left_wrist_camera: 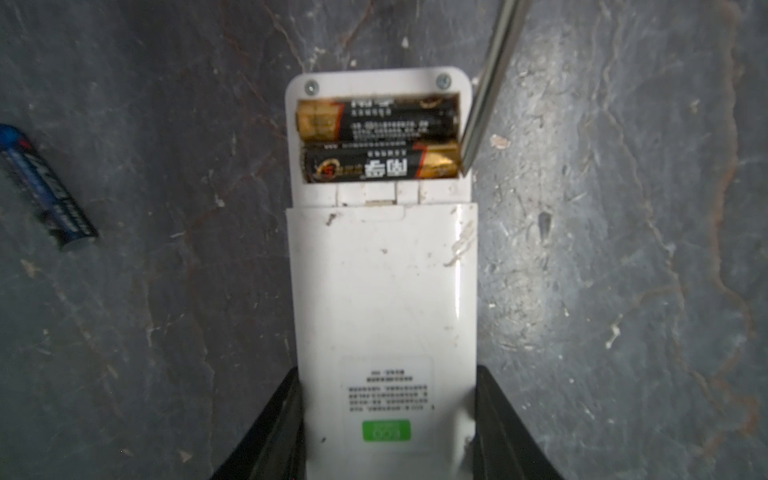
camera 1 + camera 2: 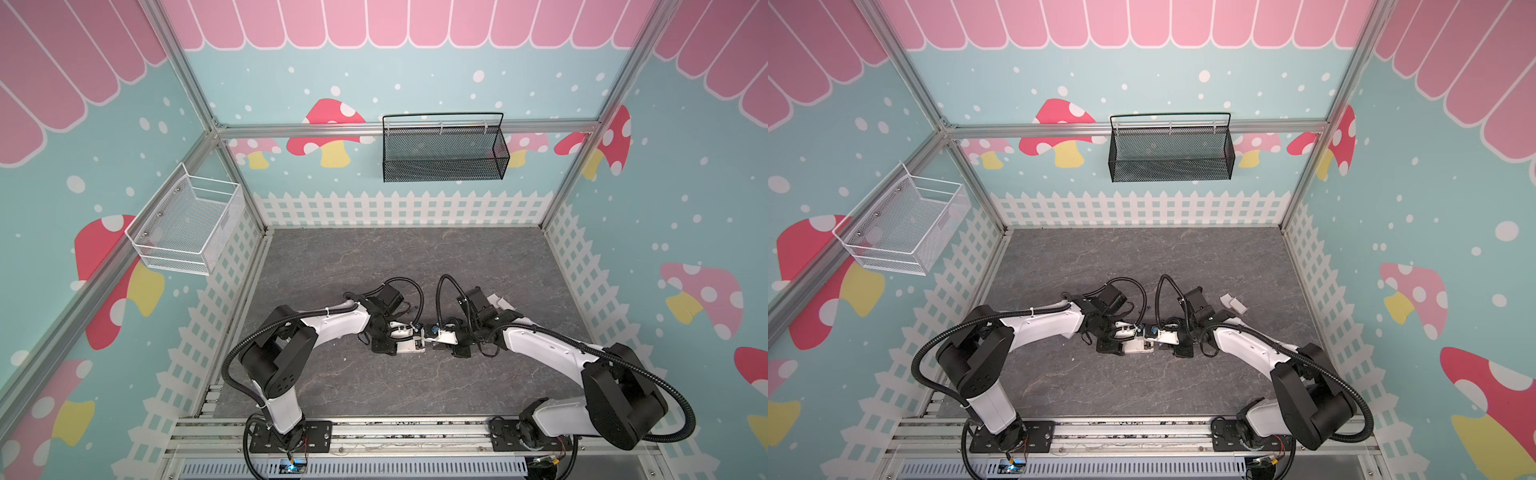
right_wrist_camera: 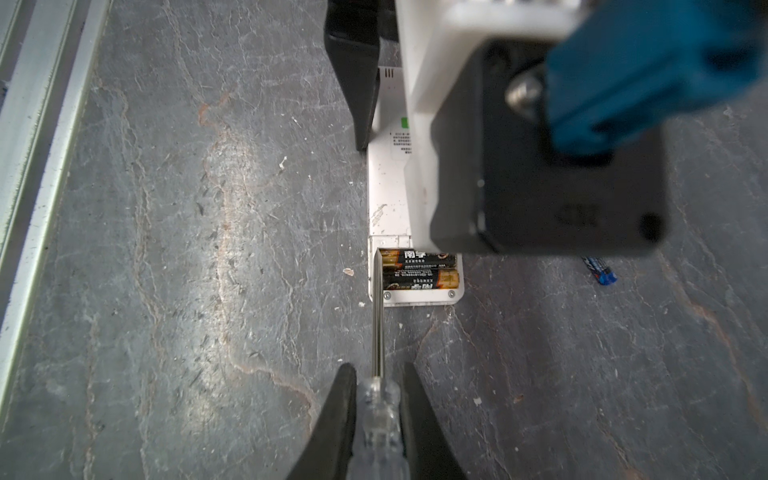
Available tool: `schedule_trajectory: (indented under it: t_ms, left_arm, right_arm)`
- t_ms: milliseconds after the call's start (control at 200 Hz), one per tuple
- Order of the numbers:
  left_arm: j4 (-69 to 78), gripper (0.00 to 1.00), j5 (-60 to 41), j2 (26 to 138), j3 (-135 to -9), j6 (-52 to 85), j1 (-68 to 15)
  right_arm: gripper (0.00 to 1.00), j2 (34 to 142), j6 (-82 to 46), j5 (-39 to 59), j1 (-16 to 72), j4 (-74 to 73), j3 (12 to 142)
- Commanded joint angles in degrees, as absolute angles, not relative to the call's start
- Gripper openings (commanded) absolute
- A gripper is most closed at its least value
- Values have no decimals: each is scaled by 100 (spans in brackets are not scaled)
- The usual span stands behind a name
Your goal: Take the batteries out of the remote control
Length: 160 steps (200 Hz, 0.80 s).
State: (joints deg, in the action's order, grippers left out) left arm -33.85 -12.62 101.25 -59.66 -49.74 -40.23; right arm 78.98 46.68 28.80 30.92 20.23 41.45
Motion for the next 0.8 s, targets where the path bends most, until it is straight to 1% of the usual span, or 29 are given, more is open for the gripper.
schedule_trajectory:
  t_ms: [0, 110, 290, 410, 580, 796]
  left_arm:
    - [-3892, 33, -1266, 10074, -5808, -5136, -4089]
    - [-3887, 33, -1266, 10074, -5800, -5147, -4087]
    - [-3887, 34, -1259, 10072, -5807, -5150, -4092]
    - [-3888, 34, -1255, 10072, -5807, -5153, -4095]
    - [-3893, 33, -1250, 10083, -5805, -5150, -4089]
    - [-3893, 33, -1263, 10070, -5794, -5150, -4087]
  right_arm:
    - [0, 7917, 4749, 2601, 3099, 2538, 4204]
    - [0, 8003, 4724, 2678, 3095, 2614, 4278]
    - [0, 8040, 4746, 2502, 3112, 2506, 4239]
    - [0, 7890, 4697, 2145, 3173, 2039, 4044]
    - [0, 7807, 4404, 2038, 3373, 1443, 3819]
    - [0, 7569, 4071, 1409, 3586, 569, 3459]
